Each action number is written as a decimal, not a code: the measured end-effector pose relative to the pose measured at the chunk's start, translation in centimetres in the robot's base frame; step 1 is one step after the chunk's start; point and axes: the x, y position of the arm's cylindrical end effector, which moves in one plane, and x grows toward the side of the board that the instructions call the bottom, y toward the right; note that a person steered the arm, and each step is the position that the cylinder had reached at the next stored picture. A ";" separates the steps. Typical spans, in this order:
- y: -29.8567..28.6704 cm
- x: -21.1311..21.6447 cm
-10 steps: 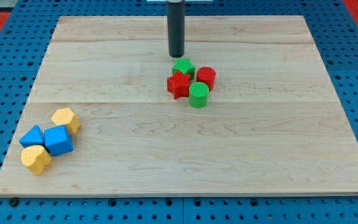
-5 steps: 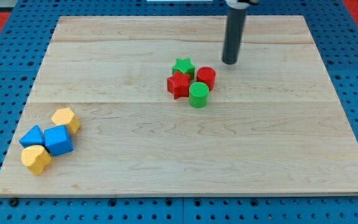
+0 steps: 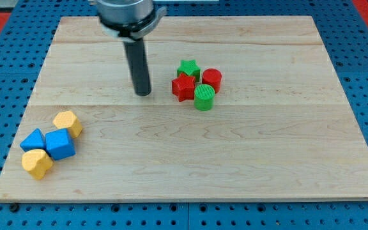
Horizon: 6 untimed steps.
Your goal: Move the red blocks towards the right side
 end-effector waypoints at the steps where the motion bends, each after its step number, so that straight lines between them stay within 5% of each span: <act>1: 8.4 -0.3; 4: 14.9 6.4; 6: 16.8 2.2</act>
